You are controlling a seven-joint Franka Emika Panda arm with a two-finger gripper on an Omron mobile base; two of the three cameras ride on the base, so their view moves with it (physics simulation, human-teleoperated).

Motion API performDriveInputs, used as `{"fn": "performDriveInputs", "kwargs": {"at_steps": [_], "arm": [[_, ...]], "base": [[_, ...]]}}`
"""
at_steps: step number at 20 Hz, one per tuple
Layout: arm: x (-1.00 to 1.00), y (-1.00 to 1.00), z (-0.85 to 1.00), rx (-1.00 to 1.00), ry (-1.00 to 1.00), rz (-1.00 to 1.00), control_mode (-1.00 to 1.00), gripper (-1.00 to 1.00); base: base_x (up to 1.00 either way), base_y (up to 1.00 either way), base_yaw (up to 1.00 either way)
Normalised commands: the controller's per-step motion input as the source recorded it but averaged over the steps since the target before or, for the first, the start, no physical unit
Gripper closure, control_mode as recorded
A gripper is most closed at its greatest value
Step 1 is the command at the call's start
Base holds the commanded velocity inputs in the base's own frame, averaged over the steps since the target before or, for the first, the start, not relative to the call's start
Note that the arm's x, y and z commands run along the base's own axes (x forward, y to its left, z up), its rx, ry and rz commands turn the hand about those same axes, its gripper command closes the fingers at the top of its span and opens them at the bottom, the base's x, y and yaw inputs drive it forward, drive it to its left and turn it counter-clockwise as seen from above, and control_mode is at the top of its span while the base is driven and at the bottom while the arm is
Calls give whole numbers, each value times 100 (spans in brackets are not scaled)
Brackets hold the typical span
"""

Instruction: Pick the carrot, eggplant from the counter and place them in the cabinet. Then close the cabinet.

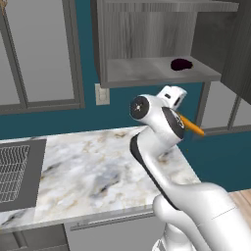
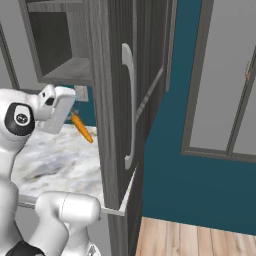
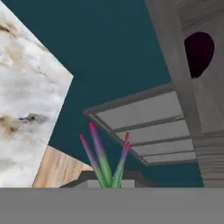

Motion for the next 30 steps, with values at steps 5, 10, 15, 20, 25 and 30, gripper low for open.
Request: {"fn": "performDriveInputs", "kwargs": {"at_steps": [5,10,15,20,25,30], "arm": [[0,35,100,-38,-5,56,-100,100],[0,12,100,-24,-14,69,-100,100],[11,0,57,-12,-6,70,-100,100],[66,-1,0,-2,7,55,-100,100],[100,3,12,-1,9,45,-100,100],[90,11,29,-7,2,36,-100,100]], "base": [[0,0,0],[0,0,0],[0,0,0],[0,0,0],[0,0,0],[0,0,0]]}}
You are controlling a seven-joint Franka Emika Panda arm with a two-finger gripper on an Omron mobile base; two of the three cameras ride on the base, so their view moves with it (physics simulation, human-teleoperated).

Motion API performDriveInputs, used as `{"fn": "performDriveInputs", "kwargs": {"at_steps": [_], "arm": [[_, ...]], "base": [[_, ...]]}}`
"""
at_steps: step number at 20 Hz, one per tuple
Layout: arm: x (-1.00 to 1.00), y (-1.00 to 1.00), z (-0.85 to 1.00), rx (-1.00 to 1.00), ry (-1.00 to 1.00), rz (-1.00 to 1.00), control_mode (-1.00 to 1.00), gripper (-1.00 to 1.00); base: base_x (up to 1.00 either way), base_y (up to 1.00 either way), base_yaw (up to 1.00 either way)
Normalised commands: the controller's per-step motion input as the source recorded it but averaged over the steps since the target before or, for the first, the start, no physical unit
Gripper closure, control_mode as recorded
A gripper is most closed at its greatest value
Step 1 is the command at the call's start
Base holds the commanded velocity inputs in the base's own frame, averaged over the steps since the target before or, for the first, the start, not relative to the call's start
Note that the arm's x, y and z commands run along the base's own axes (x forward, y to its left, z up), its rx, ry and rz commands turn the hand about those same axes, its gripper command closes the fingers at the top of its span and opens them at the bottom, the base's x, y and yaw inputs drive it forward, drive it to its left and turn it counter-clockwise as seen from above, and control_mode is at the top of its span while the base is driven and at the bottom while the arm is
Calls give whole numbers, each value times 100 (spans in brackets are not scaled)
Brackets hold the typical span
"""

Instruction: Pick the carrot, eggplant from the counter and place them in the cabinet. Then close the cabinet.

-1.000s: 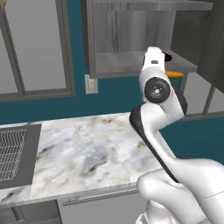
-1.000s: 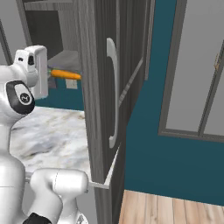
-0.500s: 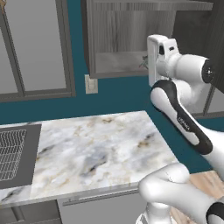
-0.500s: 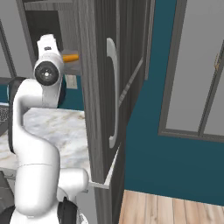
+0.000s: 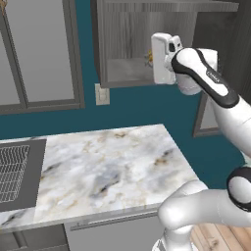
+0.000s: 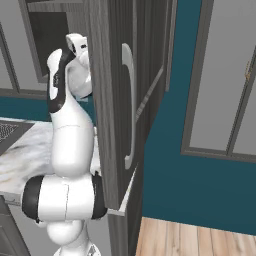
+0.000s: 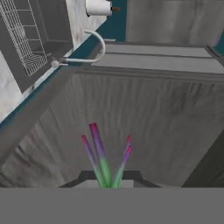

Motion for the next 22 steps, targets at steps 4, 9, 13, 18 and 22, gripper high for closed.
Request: {"fn": "performDriveInputs", "kwargs": {"at_steps": [4,9,13,18,22], "arm": [[74,43,13,-22,2,27,-100,-100],[41,26,13,-33,0,9,-100,-100],[54,1,3,-30,0,1,-100,-100],[22,0,-1,-29,-5,3,-100,-100],[-84,0,-8,-27,-25,10,-100,-100]], "base": [[0,0,0],[0,0,0],[0,0,0],[0,0,0],[0,0,0]]}}
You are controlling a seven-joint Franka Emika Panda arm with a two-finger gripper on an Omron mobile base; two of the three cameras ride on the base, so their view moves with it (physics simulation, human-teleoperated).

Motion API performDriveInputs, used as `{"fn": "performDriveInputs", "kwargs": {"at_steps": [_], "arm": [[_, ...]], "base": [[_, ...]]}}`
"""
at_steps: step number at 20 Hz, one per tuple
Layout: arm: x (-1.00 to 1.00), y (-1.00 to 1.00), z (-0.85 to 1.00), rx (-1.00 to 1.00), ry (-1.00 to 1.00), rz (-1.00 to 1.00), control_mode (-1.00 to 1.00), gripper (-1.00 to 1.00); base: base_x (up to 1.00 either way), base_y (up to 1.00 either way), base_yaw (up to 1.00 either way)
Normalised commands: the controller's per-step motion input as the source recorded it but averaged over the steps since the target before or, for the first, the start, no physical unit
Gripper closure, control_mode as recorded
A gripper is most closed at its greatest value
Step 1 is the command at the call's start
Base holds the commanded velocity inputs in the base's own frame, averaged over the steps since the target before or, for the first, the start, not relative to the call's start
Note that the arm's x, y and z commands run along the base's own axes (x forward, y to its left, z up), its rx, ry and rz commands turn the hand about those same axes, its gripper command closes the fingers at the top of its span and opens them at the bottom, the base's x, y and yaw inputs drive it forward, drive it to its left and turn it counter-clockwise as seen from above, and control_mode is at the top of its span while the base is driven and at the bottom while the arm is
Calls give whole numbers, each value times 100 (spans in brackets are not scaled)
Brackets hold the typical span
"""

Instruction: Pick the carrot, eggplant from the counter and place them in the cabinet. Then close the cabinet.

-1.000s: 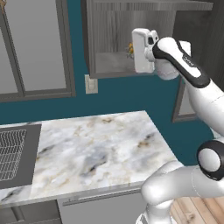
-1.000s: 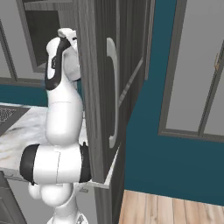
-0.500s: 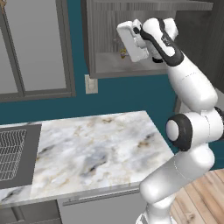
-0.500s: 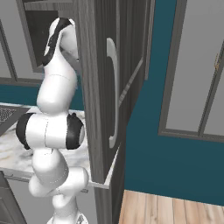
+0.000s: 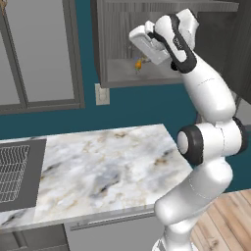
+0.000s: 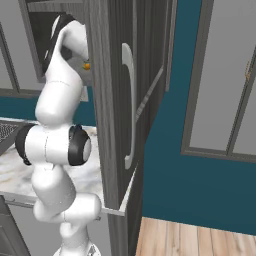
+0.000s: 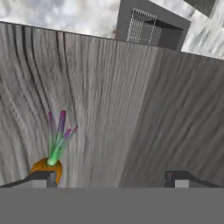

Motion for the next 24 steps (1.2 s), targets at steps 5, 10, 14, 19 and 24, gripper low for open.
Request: {"fn": "performDriveInputs", "kwargs": {"at_steps": [5,10,14,19,24], "arm": [[-96,6,-22,-34,-34,8,-100,-100],[-100,8,-5,-37,-50,4,-100,-100],[-100,3,0,-30,-49,0,-100,-100],[-100,0,14,-22,-44,0,-100,-100],[-100,0,60,-14,-22,-1,-100,-100]], "base": [[0,0,0],[0,0,0],[0,0,0],[0,0,0],[0,0,0]]}}
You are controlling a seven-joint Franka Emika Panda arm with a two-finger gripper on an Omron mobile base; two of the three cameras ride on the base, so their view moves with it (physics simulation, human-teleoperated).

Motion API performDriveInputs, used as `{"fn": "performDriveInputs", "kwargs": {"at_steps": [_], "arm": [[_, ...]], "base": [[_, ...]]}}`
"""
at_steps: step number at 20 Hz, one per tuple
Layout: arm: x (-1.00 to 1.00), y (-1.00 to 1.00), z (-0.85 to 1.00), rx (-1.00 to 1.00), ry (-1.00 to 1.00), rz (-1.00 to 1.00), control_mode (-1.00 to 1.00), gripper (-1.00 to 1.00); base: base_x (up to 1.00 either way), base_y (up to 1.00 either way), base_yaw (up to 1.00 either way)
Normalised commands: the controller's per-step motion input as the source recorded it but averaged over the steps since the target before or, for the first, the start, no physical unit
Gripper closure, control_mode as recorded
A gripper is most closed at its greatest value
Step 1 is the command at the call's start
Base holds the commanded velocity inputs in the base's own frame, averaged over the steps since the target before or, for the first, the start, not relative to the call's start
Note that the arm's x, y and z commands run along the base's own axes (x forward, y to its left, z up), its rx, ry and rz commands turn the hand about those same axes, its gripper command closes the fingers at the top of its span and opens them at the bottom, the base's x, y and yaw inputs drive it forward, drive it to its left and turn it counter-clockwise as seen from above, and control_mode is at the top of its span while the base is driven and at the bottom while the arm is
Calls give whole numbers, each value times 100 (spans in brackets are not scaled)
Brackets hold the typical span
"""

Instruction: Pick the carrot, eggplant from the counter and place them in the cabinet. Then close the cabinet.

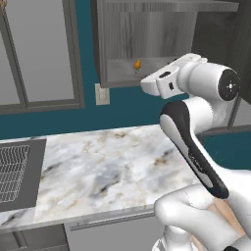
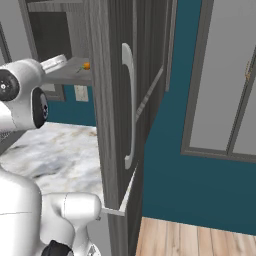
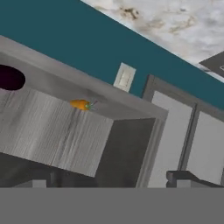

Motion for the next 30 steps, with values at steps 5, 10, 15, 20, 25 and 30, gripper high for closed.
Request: {"fn": "performDriveInputs", "kwargs": {"at_steps": [5,10,15,20,25,30], "arm": [[-100,0,21,-5,0,-13,-100,-100],[-100,0,-85,-5,-1,-14,-100,-100],[-100,-22,-100,0,-10,-14,-100,-100],[-100,-66,-100,1,-15,-11,-100,-100],[-100,-89,-100,1,-23,-10,-100,-100],[-85,-84,-79,6,-16,-9,-100,-100]], "base": [[0,0,0],[0,0,0],[0,0,0],[0,0,0],[0,0,0],[0,0,0]]}}
